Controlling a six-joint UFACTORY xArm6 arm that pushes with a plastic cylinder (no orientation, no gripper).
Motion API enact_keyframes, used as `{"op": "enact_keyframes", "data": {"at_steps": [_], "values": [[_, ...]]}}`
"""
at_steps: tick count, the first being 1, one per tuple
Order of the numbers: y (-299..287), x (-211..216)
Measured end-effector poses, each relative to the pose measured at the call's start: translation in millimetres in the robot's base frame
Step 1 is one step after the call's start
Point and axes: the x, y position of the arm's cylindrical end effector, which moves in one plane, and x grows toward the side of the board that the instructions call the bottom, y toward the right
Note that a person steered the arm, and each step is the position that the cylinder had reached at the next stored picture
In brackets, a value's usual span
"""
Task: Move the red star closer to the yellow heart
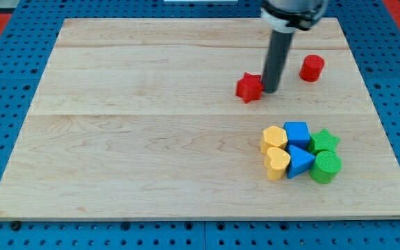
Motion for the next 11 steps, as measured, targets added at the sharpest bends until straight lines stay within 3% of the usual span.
{"op": "enact_keyframes", "data": {"at_steps": [2, 3, 4, 7, 11], "values": [[-88.6, -9.4], [-109.8, -38.4], [-126.6, -25.5], [-103.6, 89.7], [-116.9, 154.3]]}}
